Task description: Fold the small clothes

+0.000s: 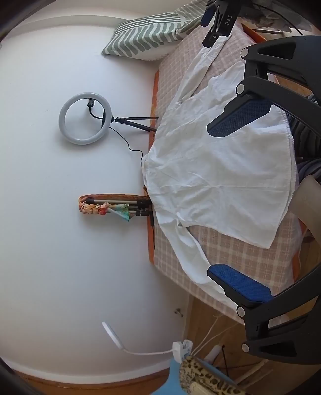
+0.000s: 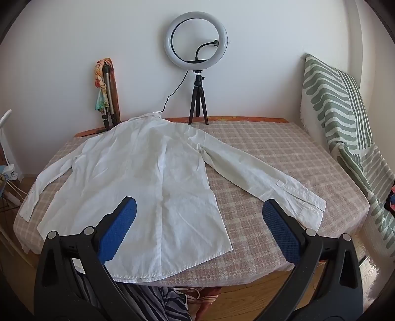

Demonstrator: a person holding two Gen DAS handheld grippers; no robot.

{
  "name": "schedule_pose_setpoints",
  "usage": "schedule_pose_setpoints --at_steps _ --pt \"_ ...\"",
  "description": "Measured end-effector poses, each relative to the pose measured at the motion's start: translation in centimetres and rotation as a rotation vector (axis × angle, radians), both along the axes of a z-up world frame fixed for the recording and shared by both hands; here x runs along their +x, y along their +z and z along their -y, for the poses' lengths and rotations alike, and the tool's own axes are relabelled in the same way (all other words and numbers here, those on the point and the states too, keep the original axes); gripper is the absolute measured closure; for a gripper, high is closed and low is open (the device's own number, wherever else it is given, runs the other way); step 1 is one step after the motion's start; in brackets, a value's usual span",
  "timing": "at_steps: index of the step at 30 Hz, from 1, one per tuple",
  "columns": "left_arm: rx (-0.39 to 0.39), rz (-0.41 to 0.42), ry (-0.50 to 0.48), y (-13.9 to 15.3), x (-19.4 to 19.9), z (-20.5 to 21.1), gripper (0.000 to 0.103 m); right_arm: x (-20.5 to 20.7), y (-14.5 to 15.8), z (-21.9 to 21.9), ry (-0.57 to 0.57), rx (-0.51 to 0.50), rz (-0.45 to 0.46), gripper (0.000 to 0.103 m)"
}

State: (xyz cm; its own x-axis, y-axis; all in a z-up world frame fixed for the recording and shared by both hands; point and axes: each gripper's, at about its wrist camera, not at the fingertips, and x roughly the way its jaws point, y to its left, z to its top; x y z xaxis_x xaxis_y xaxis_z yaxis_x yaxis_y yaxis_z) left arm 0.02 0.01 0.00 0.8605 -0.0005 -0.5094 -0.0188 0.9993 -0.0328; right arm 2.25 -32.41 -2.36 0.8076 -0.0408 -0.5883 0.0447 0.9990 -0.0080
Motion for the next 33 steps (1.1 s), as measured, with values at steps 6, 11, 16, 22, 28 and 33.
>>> schedule_pose_setpoints --at_steps 6,11,16,22,28,33 --pt "-0.018 0.019 0.0 0.3 -0.1 -0.5 0.001 -0.2 0.1 0.2 -0.002 -0.037 0.007 0.0" --pt "-0.013 0.02 -0.005 0.9 -0.1 -1.0 0.001 -0.1 0.8 -0.4 -0.011 -0.035 0.01 0.0" --pt "-0.009 0.03 -0.001 1.1 -0.2 -0.2 0.001 -0.4 0.9 0.1 -0.015 -0.02 0.018 0.0" --pt "-0.014 0.034 -0.002 1.2 -0.3 -0.4 0.001 -0.4 0.9 0.1 -0.014 -0.024 0.019 0.0" --pt "-0.014 0.035 -0.003 1.4 -0.4 -0.4 0.001 -0.4 0.9 0.0 -0.013 -0.021 0.02 0.0" --pt "-0.023 0.036 -0.008 1.7 -0.5 -0.3 0.001 -0.4 1.0 0.0 -0.014 -0.019 0.022 0.0"
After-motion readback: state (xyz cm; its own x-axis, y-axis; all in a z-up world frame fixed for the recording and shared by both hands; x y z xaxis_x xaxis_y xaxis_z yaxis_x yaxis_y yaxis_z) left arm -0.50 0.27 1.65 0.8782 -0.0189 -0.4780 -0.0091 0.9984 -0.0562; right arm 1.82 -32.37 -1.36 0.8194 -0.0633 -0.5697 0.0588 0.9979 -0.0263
